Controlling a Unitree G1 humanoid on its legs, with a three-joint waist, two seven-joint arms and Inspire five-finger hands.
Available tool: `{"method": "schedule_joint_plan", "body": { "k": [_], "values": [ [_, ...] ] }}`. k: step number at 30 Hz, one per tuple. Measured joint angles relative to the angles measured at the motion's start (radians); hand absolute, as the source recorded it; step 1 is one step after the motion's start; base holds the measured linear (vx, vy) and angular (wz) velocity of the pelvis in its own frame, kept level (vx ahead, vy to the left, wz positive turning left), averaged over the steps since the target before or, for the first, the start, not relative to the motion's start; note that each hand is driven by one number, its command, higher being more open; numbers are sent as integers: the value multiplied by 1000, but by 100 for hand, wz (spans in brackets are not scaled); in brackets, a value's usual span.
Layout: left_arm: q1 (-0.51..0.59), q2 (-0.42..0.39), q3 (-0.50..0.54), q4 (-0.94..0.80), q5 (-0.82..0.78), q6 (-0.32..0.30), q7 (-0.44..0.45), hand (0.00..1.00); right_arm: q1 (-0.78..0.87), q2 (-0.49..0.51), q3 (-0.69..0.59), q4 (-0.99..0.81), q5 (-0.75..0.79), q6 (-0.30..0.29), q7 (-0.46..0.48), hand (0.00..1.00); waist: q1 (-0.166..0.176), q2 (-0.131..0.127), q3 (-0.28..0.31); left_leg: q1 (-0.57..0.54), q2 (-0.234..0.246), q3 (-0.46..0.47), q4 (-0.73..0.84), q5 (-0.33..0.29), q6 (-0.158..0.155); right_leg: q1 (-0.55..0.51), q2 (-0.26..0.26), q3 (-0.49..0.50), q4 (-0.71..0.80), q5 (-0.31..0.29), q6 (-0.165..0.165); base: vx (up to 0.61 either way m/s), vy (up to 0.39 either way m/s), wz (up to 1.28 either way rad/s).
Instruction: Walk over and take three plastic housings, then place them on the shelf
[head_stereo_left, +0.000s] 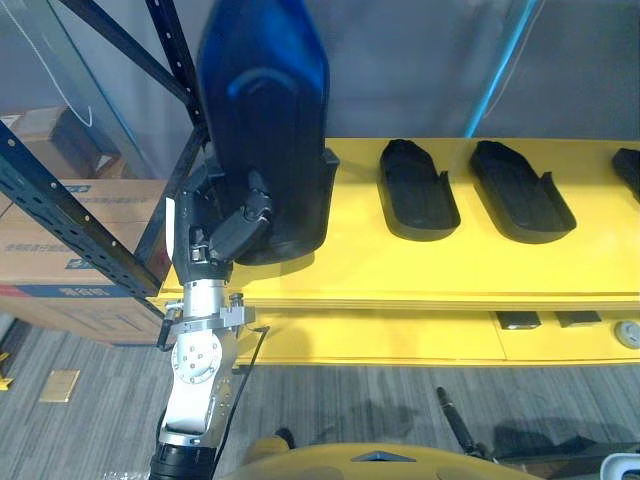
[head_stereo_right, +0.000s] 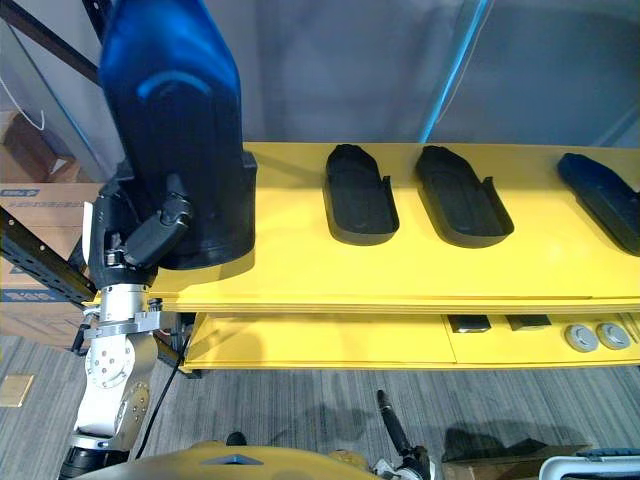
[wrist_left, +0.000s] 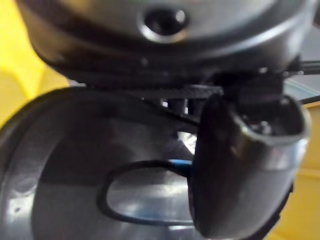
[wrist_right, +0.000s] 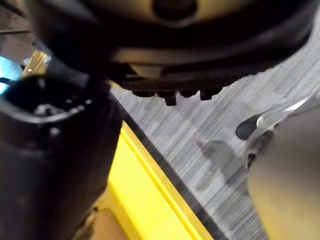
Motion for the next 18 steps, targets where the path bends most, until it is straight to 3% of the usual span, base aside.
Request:
{"method": "schedule_joint_plan", "body": {
  "k": [4,8,11,14,18],
  "values": [
    [1,1,41,42,-4,16,44,0,0,-10,19,-15,-38,1,15,100,16,-7,35,-8,5,6,-2,12,-17,-7,4,23,0,-42,14,-84,-65,-3],
    [-4,33,87,91,-47,89,71,0,1,-33,40,-27,-37,1,41,100,18,8,57,-24,20,21,-43,49,-28,-58,20,44,17,-54,23,-108,-61,-8],
    [-42,86,108,133,-37,138,87,0,8,-40,41,-56,-37,2,51,100,13,3,64,-23,25,33,-68,67,-31,-74,28,56,18,-46,32,-32,-31,-13],
    [-101,156,147,168,-91,173,56,0,11,-49,58,-100,-46,7,79,100,3,-2,68,-20,27,55,-73,70,-32,-91,31,81,22,-37,41,6,-2,-20],
    [-202,234,186,213,-195,193,-26,0,11,-61,100,-120,-183,34,97,100,-1,3,77,-5,28,74,-77,70,-32,-92,31,104,28,-38,39,21,7,-13]
  ]
}}
